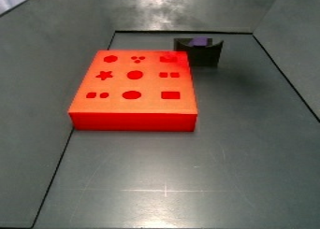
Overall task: Pick up the rectangle object. Move up. Place the rectangle object on the fixture. Regrasp the rectangle object. Move to above the board. Insert the rectangle object.
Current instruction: Regrasp the rectangle object.
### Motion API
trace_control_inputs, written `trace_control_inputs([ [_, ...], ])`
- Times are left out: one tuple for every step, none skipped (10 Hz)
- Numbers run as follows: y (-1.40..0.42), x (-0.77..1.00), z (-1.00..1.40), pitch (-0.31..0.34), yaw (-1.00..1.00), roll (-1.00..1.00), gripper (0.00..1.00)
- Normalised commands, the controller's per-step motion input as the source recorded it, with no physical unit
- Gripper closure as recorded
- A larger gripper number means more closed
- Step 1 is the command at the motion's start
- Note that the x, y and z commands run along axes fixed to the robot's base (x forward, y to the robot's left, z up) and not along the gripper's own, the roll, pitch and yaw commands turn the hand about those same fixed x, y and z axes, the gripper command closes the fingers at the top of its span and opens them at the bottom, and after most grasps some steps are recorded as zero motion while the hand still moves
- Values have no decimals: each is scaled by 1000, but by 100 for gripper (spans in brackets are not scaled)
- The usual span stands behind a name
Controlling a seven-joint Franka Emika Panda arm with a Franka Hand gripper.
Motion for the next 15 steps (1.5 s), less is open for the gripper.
trace_control_inputs([
  [-27,46,-11,25,27,1000,0],
  [-29,57,-11,40,31,1000,0],
  [-30,69,-11,60,38,1000,0],
  [-34,82,-14,84,47,1000,0],
  [-36,94,-18,116,61,1000,0],
  [-41,100,-19,160,92,973,0],
  [-41,104,-17,164,112,784,0],
  [-45,106,-20,157,134,596,0],
  [-46,107,-22,150,155,410,0],
  [-34,101,-8,124,175,232,0],
  [75,37,-1000,122,223,224,0],
  [72,41,-1000,80,226,208,0],
  [66,49,-1000,55,221,199,0],
  [56,65,-1000,18,202,165,0],
  [53,77,-1000,-6,183,144,0],
])
